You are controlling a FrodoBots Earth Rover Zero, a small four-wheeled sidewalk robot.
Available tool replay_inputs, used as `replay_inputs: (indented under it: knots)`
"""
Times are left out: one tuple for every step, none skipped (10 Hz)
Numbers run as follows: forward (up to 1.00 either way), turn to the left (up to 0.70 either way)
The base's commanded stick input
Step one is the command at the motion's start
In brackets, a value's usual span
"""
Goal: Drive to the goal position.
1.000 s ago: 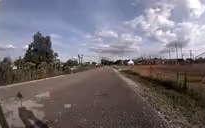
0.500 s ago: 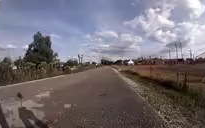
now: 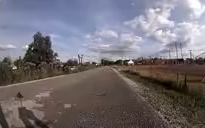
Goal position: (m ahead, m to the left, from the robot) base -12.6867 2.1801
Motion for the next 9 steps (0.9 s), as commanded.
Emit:
replay_inputs:
  knots:
    - [0.06,0.00]
    - [0.06,0.00]
    - [0.06,0.00]
    - [0.06,0.00]
    - [0.06,0.00]
    - [0.06,0.00]
    - [0.06,0.00]
    - [0.06,0.00]
    - [0.06,0.00]
